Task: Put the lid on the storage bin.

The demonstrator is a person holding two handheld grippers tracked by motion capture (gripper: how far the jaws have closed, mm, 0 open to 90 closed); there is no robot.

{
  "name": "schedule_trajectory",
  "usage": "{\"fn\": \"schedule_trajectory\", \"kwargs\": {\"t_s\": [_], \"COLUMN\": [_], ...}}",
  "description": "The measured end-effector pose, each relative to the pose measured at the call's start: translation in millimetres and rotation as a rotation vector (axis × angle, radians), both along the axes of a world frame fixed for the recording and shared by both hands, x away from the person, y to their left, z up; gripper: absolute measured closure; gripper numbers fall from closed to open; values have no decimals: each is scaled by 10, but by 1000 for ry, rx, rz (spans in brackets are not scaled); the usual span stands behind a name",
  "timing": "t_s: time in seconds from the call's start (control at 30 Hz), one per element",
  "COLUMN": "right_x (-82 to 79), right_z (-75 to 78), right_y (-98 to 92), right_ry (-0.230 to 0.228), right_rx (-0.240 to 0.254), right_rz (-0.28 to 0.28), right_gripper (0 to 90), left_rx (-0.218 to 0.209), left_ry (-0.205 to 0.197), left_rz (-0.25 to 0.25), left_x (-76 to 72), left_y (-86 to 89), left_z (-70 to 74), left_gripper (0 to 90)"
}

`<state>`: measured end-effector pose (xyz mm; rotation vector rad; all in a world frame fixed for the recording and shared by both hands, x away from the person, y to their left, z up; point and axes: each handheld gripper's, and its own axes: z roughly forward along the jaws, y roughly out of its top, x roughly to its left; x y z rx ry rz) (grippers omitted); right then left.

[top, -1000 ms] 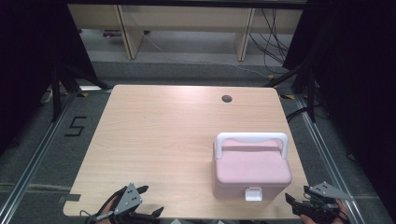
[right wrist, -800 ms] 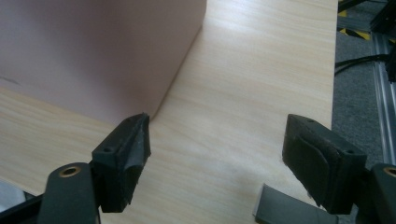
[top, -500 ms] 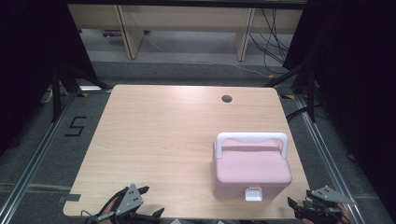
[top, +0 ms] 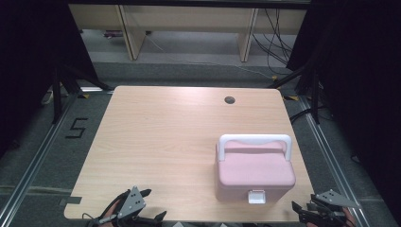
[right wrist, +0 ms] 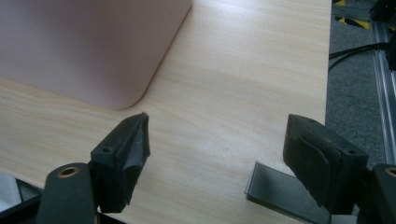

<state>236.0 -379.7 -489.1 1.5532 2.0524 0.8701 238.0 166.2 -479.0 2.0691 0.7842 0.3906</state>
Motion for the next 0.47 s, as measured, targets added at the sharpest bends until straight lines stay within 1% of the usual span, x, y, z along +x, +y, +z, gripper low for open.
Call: {"fn": "schedule_trajectory", "kwargs": {"t_s": [0.07, 0.1, 0.17, 0.23, 0.27, 0.37, 0.4, 0.43, 0.47], "right_x": [-2, 6, 12, 13, 2, 1, 16, 21, 21], "right_z": [-1, -3, -10, -13, -14, -16, -24, -26, -29], "right_y": [-3, -21, -33, -37, -16, -23, -45, -59, -51], "right_ry": [3, -9, -15, -16, 5, 11, -9, -19, -8], "right_rx": [3, -17, -27, -26, 1, 3, -16, -26, -12], "right_rz": [0, 13, 17, 18, -1, -6, 5, 15, 11], "right_gripper": [239, 239, 238, 238, 237, 234, 231, 228, 228], "left_rx": [-7, -8, -2, -10, -9, -9, -8, -7, -1], "left_ry": [2, 2, 2, -1, -1, 0, -1, 2, 1], "left_rz": [3, 1, -4, 1, 1, 1, 0, -2, -4], "left_x": [-3, -2, 1, -1, -1, -2, -1, 0, 2], "left_y": [-5, -5, -1, -7, -6, -6, -6, -5, -1], "left_z": [0, -3, -2, -5, -4, -4, -4, -3, -2], "left_gripper": [157, 157, 157, 157, 157, 157, 157, 157, 157]}}
